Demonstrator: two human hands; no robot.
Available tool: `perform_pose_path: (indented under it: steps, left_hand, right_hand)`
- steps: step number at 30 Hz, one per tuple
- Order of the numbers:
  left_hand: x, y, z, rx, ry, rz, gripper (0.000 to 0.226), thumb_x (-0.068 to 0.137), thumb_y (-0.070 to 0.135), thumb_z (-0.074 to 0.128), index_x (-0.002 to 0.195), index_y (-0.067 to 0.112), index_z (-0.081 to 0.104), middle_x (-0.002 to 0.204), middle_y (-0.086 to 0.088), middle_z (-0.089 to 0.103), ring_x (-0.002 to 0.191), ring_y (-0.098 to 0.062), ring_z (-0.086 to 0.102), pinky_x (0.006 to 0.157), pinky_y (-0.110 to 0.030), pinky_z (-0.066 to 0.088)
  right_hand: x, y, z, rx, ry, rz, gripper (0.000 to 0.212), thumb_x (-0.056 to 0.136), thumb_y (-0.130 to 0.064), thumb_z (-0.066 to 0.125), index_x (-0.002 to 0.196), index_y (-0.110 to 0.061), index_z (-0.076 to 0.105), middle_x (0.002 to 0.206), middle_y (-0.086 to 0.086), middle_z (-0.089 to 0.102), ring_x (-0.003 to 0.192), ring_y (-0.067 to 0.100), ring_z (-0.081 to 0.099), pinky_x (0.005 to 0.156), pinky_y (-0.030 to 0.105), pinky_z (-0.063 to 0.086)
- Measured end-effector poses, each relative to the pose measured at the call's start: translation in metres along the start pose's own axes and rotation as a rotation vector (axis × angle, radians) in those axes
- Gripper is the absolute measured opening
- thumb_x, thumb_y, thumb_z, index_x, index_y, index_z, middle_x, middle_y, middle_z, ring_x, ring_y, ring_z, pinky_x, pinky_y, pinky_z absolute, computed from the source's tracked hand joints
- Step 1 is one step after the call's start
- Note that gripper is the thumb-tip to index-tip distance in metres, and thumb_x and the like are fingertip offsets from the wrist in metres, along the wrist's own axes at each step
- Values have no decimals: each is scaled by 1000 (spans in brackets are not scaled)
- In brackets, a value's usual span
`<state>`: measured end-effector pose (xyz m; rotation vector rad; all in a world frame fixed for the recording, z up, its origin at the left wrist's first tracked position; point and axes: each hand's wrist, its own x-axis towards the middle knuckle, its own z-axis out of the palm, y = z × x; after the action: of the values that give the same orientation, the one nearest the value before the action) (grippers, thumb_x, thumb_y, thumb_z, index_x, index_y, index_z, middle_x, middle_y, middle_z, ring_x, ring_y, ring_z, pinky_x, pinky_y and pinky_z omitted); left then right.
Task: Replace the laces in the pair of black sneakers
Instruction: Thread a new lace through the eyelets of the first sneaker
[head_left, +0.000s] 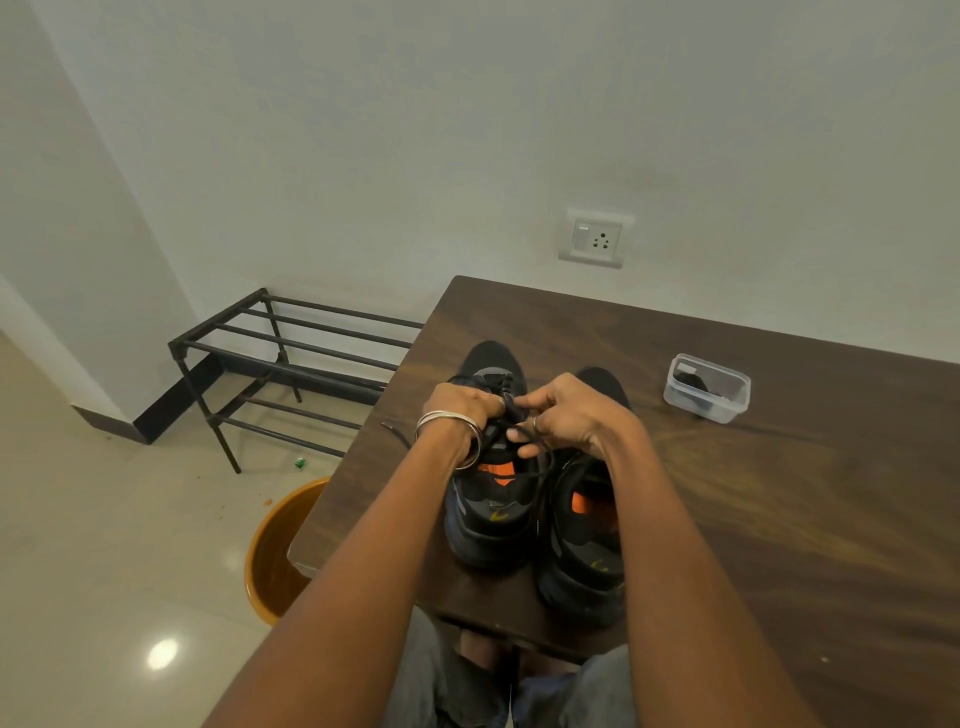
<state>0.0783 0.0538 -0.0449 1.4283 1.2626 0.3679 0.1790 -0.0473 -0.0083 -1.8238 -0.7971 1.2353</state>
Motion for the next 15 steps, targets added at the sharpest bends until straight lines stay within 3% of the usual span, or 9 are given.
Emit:
perform_pose_path:
  steps: [2,6,9,11,15]
  left_hand:
    - [-8,2,-1,39,28,39,4,76,22,78,76,19,75,90,-7,72,85,-24,67,84,-36,56]
    - [-7,2,2,75,73,90,5,83,15,73,86,14,76,94,-5,71,90,-21,64,88,-33,52]
    - [-5,1,4,104,73,124,7,87,19,70,87,15,76,94,-5,70,86,-19,62,82,-30,51]
    - [-4,1,4,125,64,153,10,88,20,68,91,14,75,96,-6,69,86,-20,62,82,-30,50]
    - [-8,2,-1,167,-3,182,12,88,20,68,95,13,75,94,-6,69,90,-22,64,86,-33,51]
  right_hand:
    - [-3,1,-1,52,-23,3,32,92,21,45,112,4,64,89,14,64,77,16,65,68,28,61]
    - [-2,0,-5,121,-26,34,29,96,14,45,113,2,66,73,6,56,66,13,56,68,30,62]
    - [9,2,-4,80,180,41,22,99,-1,49,108,6,67,77,12,56,56,19,54,54,30,58]
    - [18,4,2,-8,328,-6,16,97,-11,59,97,0,71,77,12,61,53,21,54,45,28,51]
    - [37,4,11,-148,523,-55,12,88,-20,74,82,-9,74,80,7,70,61,18,62,50,28,53]
